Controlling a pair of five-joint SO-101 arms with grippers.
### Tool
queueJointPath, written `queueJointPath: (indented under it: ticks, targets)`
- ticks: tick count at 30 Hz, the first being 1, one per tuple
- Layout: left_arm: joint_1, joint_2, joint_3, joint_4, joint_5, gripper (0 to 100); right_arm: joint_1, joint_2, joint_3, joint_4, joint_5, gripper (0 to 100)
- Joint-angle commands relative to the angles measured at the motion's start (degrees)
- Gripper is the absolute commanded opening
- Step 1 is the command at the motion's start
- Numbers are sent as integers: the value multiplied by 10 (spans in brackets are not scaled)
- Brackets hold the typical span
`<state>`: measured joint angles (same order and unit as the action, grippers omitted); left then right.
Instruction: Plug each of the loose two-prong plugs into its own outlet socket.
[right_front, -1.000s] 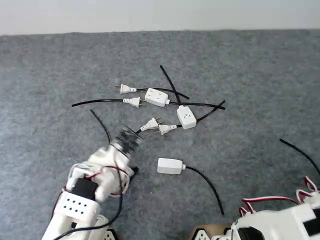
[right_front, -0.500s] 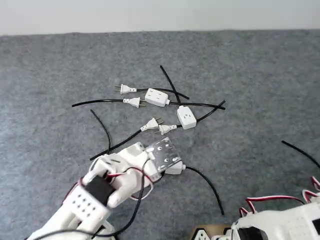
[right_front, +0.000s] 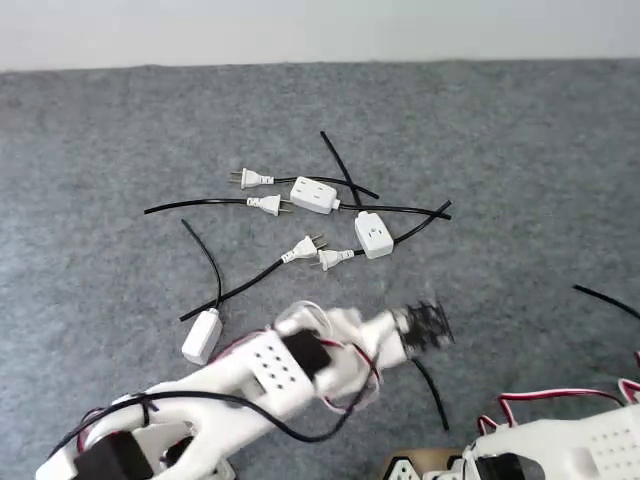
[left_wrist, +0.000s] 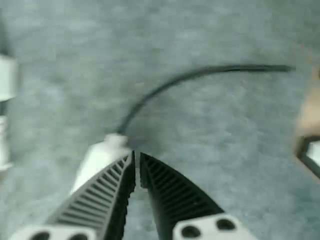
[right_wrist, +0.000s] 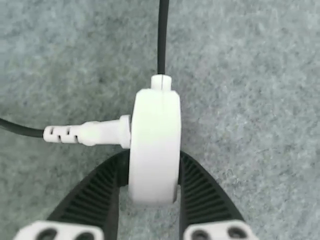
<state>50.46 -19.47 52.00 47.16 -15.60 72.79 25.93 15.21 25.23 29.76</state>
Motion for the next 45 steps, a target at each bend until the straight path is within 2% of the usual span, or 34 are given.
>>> queueJointPath:
  ticks: [1,8,18,25,27,29,33,39,45]
  targets:
    - [27,25,-27,16,3,12,12,53,-34,1,-6,9]
    - [-72,130,-76,-4,-41,12,11,75,-49,4,-6,9]
    - [-82,200,-190,-4,-53,12,7,76,-38,3,-4,9]
    - [-78,179,-205,9,-130,19,7,76,-38,1,-2,9]
    - [-78,164,-206,45,-165,63,6,76,-38,0,-2,9]
    - [-81,156,-207,84,-198,154,6,76,-38,1,-2,10]
    - [-91,152,-209,134,-327,343,6,76,-38,3,-1,11]
    - [-133,153,-244,85,-334,345,6,76,-37,3,-1,11]
    - [-142,159,-255,82,-349,345,-10,76,-26,0,-1,12]
